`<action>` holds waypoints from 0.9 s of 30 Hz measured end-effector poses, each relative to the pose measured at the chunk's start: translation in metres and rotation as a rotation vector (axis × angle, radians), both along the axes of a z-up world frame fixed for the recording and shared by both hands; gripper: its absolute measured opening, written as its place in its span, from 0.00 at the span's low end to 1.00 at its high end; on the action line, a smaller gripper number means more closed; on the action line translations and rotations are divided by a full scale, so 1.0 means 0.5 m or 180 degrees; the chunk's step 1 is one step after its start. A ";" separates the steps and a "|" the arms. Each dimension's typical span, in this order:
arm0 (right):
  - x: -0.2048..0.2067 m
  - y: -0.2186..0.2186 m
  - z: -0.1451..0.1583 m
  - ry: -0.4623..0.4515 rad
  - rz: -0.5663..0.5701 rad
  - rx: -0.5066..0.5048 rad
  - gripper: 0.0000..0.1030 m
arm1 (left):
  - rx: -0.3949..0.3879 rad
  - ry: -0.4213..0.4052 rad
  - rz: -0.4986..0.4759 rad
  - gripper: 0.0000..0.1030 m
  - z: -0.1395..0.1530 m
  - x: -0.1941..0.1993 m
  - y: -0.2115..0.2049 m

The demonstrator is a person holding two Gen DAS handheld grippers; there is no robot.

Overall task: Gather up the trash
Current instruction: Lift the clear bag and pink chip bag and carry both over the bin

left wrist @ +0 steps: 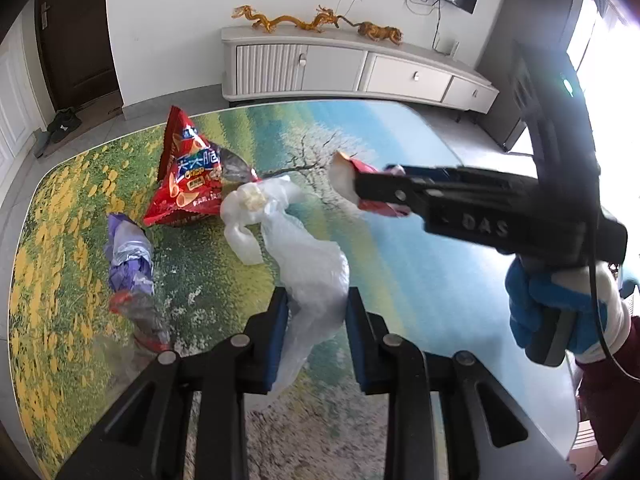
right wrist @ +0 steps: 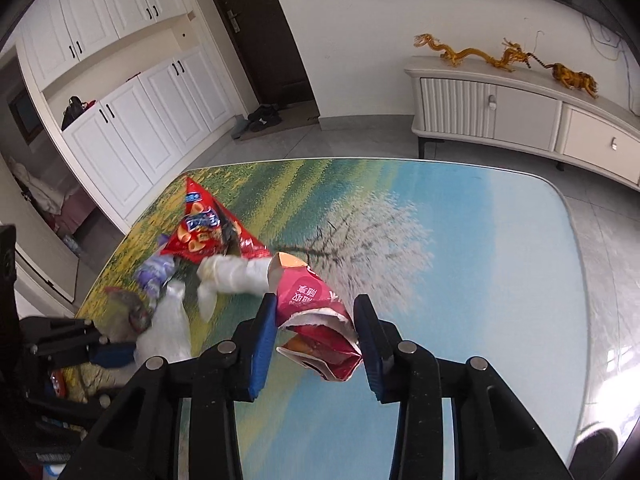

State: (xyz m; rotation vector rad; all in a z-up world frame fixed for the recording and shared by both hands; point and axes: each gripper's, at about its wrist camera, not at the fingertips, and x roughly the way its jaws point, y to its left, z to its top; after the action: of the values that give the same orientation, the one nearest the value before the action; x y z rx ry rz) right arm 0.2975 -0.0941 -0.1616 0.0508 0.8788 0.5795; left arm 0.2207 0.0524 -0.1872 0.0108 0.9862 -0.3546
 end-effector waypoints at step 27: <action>-0.305 -0.038 0.099 -0.0701 -0.0412 -0.0721 0.35 | -0.0183 -0.0191 0.0365 0.26 0.077 -0.152 -0.021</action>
State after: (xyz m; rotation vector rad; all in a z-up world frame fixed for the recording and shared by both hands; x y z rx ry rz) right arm 0.1449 -0.1130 -0.1119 -0.1580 0.7159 0.3543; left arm 0.1448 0.0417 -0.1488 -0.0864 0.9129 -0.2756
